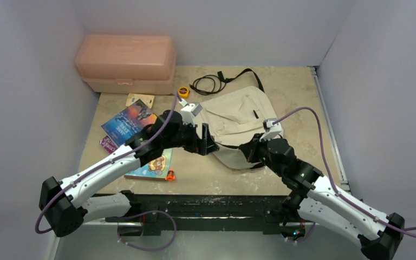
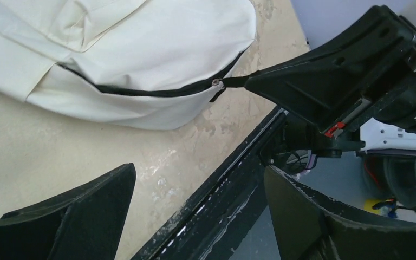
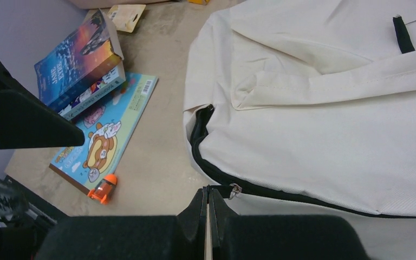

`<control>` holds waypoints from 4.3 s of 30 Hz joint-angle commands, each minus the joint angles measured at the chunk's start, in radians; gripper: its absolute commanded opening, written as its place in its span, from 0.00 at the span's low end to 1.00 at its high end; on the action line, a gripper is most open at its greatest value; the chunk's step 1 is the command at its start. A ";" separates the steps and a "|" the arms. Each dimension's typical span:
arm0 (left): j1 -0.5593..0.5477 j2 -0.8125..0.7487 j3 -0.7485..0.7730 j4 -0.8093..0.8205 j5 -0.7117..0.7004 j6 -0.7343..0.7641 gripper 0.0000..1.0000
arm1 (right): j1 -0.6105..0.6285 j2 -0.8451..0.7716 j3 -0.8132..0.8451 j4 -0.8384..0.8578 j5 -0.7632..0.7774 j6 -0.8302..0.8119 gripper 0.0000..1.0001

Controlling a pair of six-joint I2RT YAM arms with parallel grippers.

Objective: Pack the student bag
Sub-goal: Unzip the student bag at the center of the board.

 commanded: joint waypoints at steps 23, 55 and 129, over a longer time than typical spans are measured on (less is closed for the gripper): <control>-0.218 0.283 0.099 0.032 -0.355 -0.061 0.91 | 0.001 0.200 0.038 0.056 0.103 -0.060 0.40; -0.219 -0.036 -0.147 0.021 -0.343 -0.182 0.94 | 0.051 0.437 0.203 0.010 0.060 -0.271 0.49; -0.368 0.130 -0.148 0.151 -0.655 -0.035 0.00 | 0.112 0.022 0.131 -0.367 0.717 0.336 0.00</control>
